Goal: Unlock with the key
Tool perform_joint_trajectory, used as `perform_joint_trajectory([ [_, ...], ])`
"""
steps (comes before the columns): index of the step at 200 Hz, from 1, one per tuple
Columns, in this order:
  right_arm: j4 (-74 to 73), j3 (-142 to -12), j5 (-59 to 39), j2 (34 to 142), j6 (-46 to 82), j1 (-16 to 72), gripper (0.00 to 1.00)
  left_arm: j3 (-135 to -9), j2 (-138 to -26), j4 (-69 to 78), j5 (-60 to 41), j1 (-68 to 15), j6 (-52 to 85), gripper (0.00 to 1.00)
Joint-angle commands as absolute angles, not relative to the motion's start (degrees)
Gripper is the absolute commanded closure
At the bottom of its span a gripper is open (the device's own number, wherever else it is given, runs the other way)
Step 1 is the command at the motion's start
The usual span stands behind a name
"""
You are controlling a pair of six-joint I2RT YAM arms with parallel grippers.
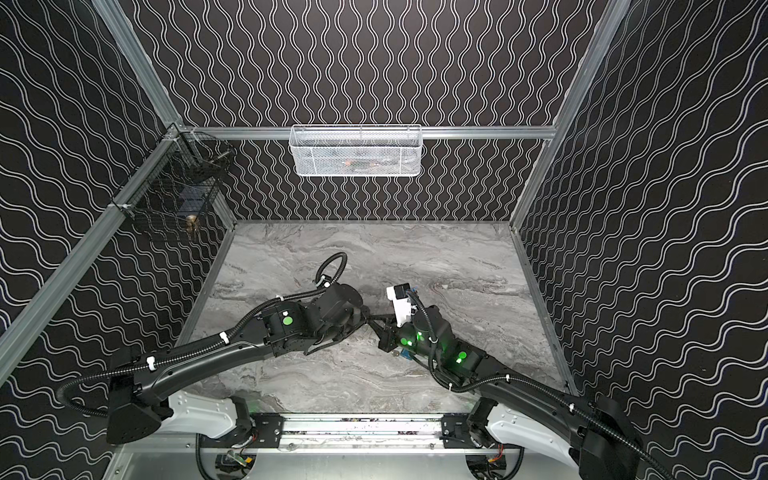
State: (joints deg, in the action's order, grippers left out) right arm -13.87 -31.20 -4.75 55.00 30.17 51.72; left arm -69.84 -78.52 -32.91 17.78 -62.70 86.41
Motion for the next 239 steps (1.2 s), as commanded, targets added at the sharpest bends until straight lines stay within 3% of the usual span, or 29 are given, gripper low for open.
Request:
perform_joint_trajectory([
  [1, -26.88, -32.14, -3.79, 55.43, 27.35, 52.03, 1.00, -70.62, -79.02, -29.49, 5.40, -63.48, 86.11, 1.00],
  [24, -23.91, -32.78, -6.37, 54.78, 27.77, 52.01, 1.00, -71.18, -77.73, -33.58, 9.32, -61.73, 84.68, 1.00],
  [51, -19.13, -31.76, -9.72, 52.11, 29.15, 52.03, 0.81, -72.46, -75.72, -39.18, 16.13, -59.97, 84.20, 1.00],
  [78, -17.11, -31.50, -13.69, 51.13, 34.06, 51.95, 0.73, -73.08, -74.45, -40.92, 20.93, -59.85, 84.10, 1.00],
  [131, -23.37, -30.88, -15.78, 53.23, 50.58, 50.67, 0.76, -72.33, -74.46, -40.21, 21.07, -59.85, 85.86, 1.00],
  [239, -20.57, -33.04, -12.10, 58.11, 50.86, 50.63, 0.83, -72.24, -74.74, -38.93, 20.67, -59.85, 86.04, 1.00],
])
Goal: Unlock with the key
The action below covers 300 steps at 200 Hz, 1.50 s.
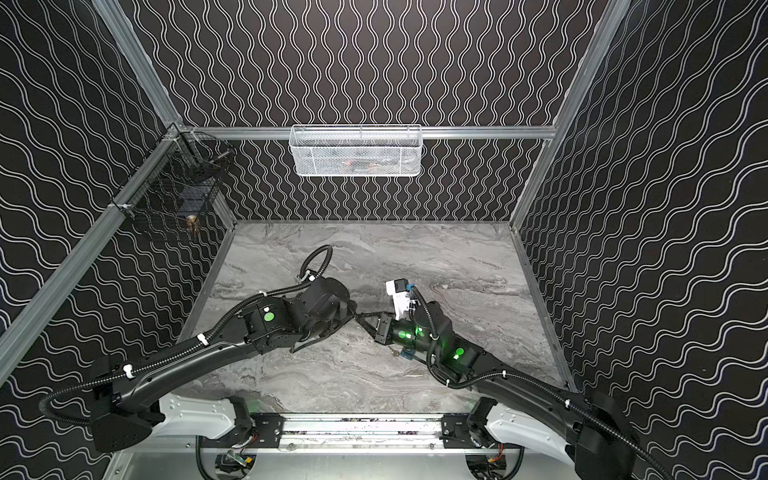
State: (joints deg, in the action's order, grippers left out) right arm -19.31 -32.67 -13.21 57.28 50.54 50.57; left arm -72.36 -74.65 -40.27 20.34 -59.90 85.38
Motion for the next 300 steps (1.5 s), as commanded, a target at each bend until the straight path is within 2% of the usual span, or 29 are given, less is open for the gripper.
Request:
perform_joint_trajectory([
  [1, -20.57, -33.09, -12.12, 58.19, 50.83, 50.63, 0.83, -72.24, -74.72, -38.84, 20.66, -59.85, 85.96, 1.00],
  [50, -22.14, -32.31, -13.12, 59.42, 51.00, 50.63, 0.84, -72.42, -74.97, -38.17, 20.10, -59.85, 85.80, 1.00],
  [85, -22.66, -32.56, -12.04, 59.27, 49.64, 50.63, 0.95, -72.50, -75.43, -37.17, 18.55, -59.85, 85.10, 1.00],
  [125, -22.68, -33.20, -10.72, 59.59, 47.15, 50.63, 1.00, -74.43, -77.29, -37.79, 15.12, -59.94, 82.98, 1.00],
  [179, -20.82, -35.63, -4.67, 58.84, 40.03, 50.65, 1.00, -74.36, -78.52, -37.23, 9.95, -62.04, 81.56, 1.00],
  [207, -24.48, -36.91, -4.77, 57.75, 38.02, 50.54, 1.00, -73.80, -78.50, -39.86, 8.11, -62.26, 81.19, 1.00],
  [233, -26.01, -37.46, -5.64, 58.36, 37.77, 50.30, 1.00, -70.58, -77.09, -34.33, 4.59, -62.27, 81.98, 1.00],
  [250, -25.26, -37.40, -8.45, 58.18, 37.30, 50.28, 0.99, -72.78, -77.26, -38.07, 6.96, -61.78, 81.28, 1.00],
  [300, -20.53, -32.11, -11.55, 53.13, 38.34, 50.41, 0.83, -74.45, -74.35, -40.34, 17.57, -58.89, 79.78, 1.00],
])
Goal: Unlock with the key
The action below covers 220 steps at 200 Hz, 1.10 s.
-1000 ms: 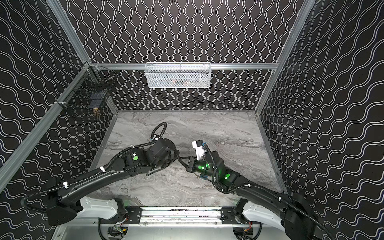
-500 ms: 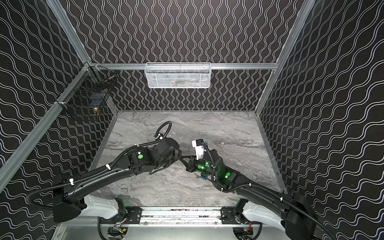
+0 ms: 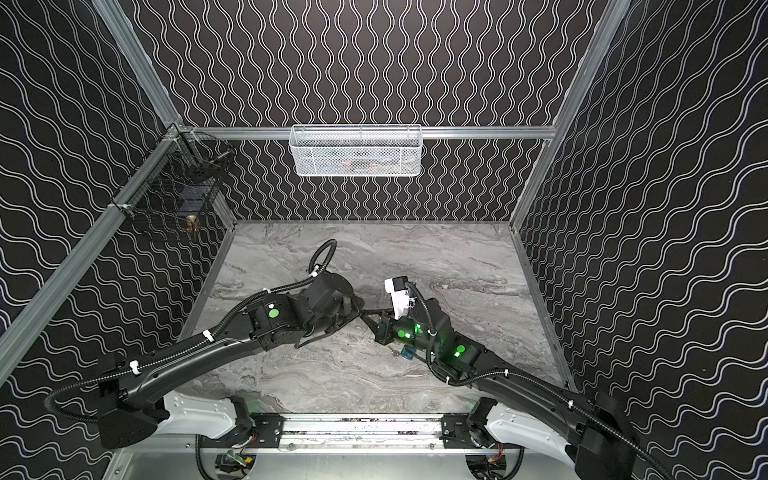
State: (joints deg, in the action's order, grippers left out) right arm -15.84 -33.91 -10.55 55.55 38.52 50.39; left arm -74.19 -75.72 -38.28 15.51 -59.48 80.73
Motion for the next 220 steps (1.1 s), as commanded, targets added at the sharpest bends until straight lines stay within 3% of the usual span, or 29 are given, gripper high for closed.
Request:
perform_joint_trajectory([
  [1, -20.55, -32.00, -11.62, 53.07, 38.46, 50.43, 0.83, -74.40, -74.35, -40.34, 17.71, -58.89, 79.88, 1.00],
  [33, -19.53, -32.20, -10.34, 51.72, 42.63, 49.76, 0.74, -73.30, -73.70, -39.56, 18.59, -58.62, 81.26, 1.00],
  [81, -23.07, -34.52, -14.19, 56.18, 48.14, 48.55, 0.73, -73.52, -74.10, -38.89, 18.11, -58.62, 81.69, 1.00],
  [190, -23.77, -33.91, -13.98, 59.88, 47.41, 48.56, 0.79, -72.75, -74.29, -37.12, 18.00, -58.45, 82.91, 1.00],
  [220, -25.03, -34.21, -14.31, 60.90, 47.46, 48.38, 0.85, -73.10, -74.62, -36.16, 16.82, -58.45, 82.53, 1.00],
])
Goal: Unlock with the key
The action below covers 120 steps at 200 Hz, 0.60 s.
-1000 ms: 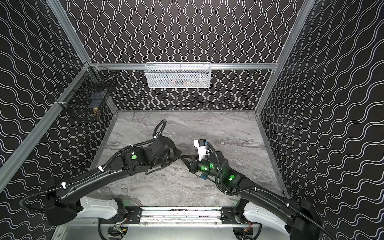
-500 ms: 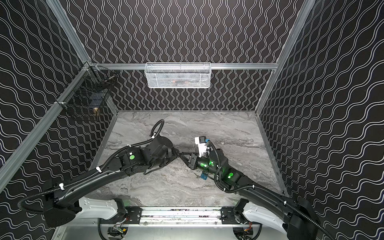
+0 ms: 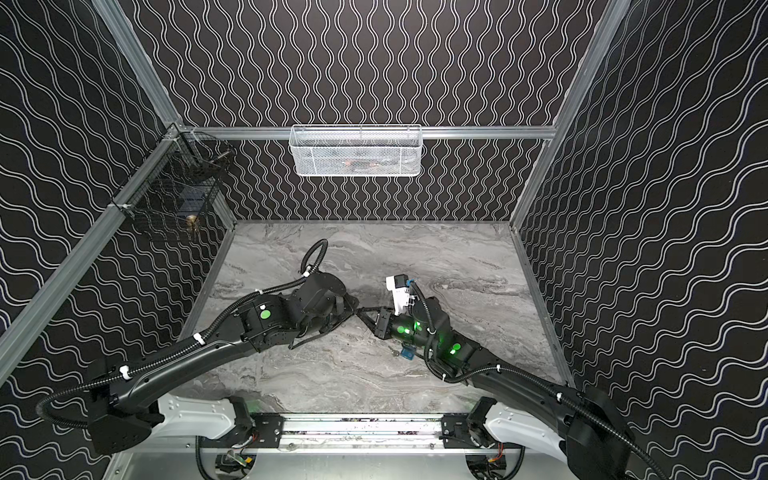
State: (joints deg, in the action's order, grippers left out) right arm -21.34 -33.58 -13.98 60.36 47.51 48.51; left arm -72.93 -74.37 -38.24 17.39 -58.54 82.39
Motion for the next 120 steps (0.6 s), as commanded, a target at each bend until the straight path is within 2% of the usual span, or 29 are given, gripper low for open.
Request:
perform_joint_trajectory([
  [1, -25.04, -34.20, -14.32, 60.95, 47.46, 48.40, 0.85, -73.11, -74.62, -36.19, 16.80, -58.45, 82.53, 1.00],
  [22, -25.35, -34.54, -14.03, 61.42, 47.54, 48.45, 0.87, -73.06, -74.69, -35.89, 16.31, -58.45, 82.28, 1.00],
  [67, -25.37, -34.50, -15.01, 62.31, 49.13, 48.34, 1.00, -71.80, -73.84, -33.02, 15.48, -58.45, 82.94, 1.00],
  [120, -30.74, -32.35, -17.51, 61.89, 56.71, 48.34, 1.00, -68.25, -72.19, -21.97, 13.32, -58.45, 82.66, 1.00],
])
